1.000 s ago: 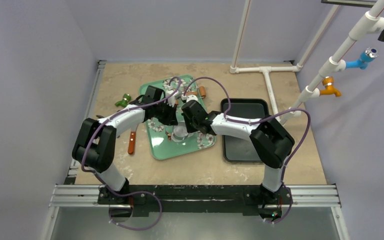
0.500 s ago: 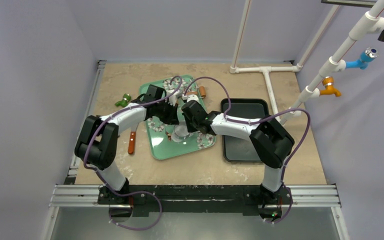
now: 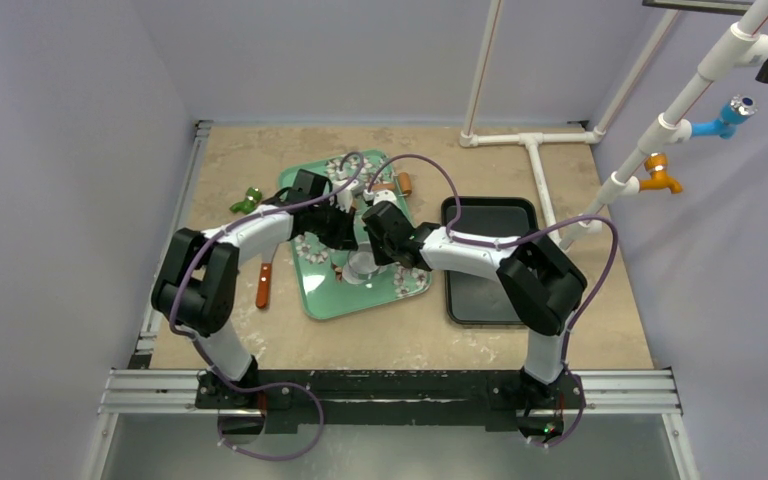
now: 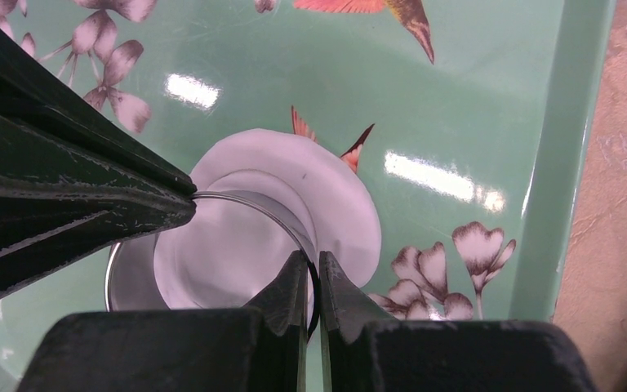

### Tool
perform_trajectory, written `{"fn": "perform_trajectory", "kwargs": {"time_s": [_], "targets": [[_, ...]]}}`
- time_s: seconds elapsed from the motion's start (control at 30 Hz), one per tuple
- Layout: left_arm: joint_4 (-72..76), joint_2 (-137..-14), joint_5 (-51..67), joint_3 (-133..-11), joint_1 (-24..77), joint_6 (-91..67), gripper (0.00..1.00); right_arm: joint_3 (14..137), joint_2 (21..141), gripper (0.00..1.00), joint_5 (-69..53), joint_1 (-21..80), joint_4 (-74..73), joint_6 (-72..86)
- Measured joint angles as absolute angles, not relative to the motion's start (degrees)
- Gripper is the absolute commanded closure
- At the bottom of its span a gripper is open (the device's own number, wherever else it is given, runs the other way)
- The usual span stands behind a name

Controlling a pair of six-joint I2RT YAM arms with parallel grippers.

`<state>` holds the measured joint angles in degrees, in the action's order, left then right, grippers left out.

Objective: Roll out the dumpling wrappers from the dough
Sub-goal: Press the dumpling wrapper on the work surface.

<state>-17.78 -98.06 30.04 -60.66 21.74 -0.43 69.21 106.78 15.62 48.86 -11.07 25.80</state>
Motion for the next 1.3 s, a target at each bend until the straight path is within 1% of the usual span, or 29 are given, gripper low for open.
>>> {"fn": "perform_trajectory", "kwargs": {"time_s": [0.77, 0.93, 1.3], "targets": [[-17.6, -100.9, 34.0, -61.0, 19.4, -3.6, 1.0, 69.2, 107.6, 1.0, 17.3, 49.5, -9.7, 25.5], [-17.5, -101.0, 34.2, -61.0, 19.2, -3.9, 0.98, 69.2, 107.6, 1.0, 17.5, 49.6, -9.6, 25.5], [-17.6, -101.8, 35.3, -61.0, 18.7, -4.5, 0.97, 69.2, 108.1, 1.0, 17.7, 49.7, -9.4, 25.5]]}}
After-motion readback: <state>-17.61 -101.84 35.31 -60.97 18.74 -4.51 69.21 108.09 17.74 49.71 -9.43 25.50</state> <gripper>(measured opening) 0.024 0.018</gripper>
